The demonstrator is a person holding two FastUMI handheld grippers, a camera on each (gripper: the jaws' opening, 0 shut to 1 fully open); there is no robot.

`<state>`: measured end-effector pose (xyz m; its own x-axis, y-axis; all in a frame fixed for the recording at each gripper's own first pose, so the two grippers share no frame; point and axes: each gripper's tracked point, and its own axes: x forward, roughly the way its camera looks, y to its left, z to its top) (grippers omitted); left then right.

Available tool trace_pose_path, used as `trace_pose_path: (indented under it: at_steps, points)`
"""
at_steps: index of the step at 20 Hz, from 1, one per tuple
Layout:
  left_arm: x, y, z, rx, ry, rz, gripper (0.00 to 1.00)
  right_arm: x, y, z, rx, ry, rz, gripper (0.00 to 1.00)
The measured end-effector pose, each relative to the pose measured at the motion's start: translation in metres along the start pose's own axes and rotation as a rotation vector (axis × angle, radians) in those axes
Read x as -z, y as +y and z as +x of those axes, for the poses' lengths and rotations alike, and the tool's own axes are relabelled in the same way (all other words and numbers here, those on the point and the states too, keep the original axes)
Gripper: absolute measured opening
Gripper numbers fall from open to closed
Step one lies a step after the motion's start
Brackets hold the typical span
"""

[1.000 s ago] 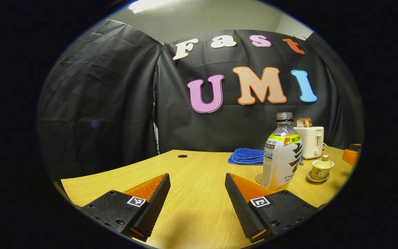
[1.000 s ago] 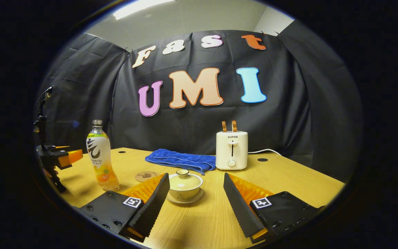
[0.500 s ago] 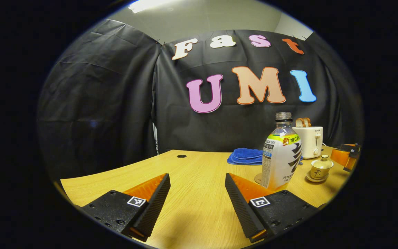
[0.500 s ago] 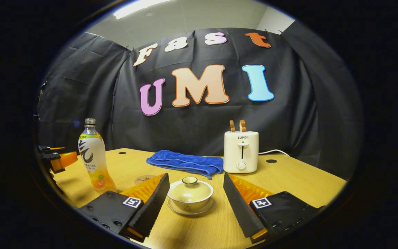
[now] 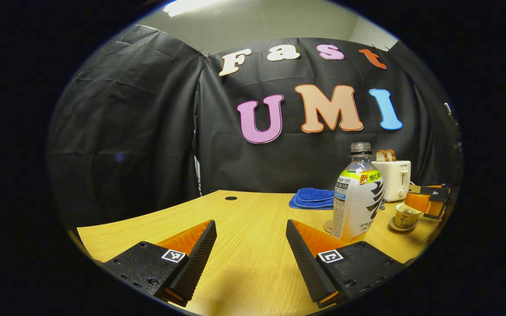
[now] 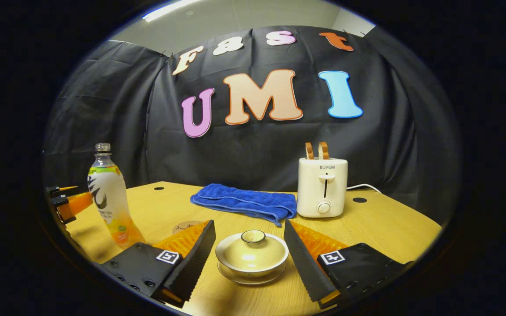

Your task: Open the teacup lid with one hand, grasp the water bottle and pour water into the teacup with the other hand; after pouring, place the water bottle on the coaster and then close the teacup lid.

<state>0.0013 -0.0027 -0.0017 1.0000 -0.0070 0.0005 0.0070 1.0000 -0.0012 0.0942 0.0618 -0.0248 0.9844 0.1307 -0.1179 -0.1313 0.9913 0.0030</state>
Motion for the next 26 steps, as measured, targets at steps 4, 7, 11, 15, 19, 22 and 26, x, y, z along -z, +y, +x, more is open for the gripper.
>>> trace_pose_path:
  at_steps: [4,7,11,15,19,22,26]
  points:
    - [0.000,0.000,0.000,0.000,0.000,-0.001,0.93,0.004,-0.001,0.014,0.017,0.038,-0.005,0.95]
    - [0.001,0.000,0.000,0.001,0.000,-0.001,0.93,0.006,-0.003,0.018,0.033,0.049,-0.006,0.75]
    - [0.001,0.000,0.000,0.000,0.000,-0.001,0.93,0.007,-0.005,0.019,0.037,0.054,-0.002,0.46]
    - [0.001,-0.001,0.000,0.002,0.000,-0.001,0.93,0.007,-0.004,0.017,0.033,0.053,-0.004,0.32]
    - [0.001,-0.001,0.001,0.004,0.000,-0.002,0.93,-0.007,0.003,0.009,-0.008,-0.027,-0.014,0.30]
    - [0.001,-0.003,0.000,0.014,-0.001,-0.002,0.93,-0.018,-0.003,0.002,0.003,-0.107,0.009,0.31]
    - [0.001,-0.011,-0.001,0.060,-0.002,-0.003,0.93,-0.015,-0.006,-0.005,0.020,-0.104,0.002,0.32]
